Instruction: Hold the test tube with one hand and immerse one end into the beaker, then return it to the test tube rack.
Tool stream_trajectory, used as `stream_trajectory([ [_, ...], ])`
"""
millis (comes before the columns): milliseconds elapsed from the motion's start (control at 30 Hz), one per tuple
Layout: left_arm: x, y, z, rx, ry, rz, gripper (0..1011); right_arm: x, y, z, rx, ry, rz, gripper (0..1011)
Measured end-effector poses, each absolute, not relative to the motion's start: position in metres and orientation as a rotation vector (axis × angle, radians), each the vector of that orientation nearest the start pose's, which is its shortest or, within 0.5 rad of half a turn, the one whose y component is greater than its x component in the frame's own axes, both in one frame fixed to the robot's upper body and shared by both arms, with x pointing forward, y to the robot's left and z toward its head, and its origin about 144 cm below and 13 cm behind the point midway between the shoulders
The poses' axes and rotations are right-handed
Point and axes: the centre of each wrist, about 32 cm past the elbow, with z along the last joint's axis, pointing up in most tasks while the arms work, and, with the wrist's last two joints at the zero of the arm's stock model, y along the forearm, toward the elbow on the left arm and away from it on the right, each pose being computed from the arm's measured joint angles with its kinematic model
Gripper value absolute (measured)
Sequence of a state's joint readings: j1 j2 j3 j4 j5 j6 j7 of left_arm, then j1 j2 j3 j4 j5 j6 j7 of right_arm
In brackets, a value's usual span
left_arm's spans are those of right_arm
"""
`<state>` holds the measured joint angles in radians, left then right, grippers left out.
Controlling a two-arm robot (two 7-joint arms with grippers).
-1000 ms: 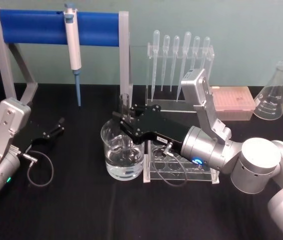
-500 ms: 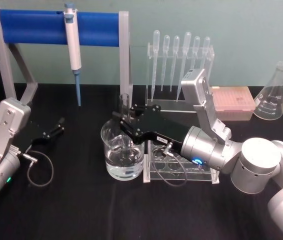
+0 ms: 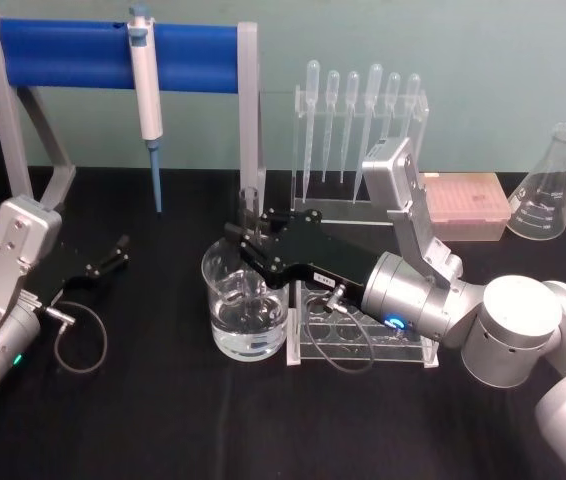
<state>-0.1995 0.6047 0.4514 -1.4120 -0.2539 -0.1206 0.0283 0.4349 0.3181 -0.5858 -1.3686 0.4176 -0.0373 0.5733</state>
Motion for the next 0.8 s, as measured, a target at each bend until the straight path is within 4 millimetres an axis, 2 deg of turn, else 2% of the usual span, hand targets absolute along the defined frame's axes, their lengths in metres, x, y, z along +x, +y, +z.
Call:
stream_trajectory([
  [800,0.4886,0.3097,1.1398,0.304,-0.285,1.248,1000,0.5415,-0.1726,1.1912,-0.016,-0.089,-0.528,225],
])
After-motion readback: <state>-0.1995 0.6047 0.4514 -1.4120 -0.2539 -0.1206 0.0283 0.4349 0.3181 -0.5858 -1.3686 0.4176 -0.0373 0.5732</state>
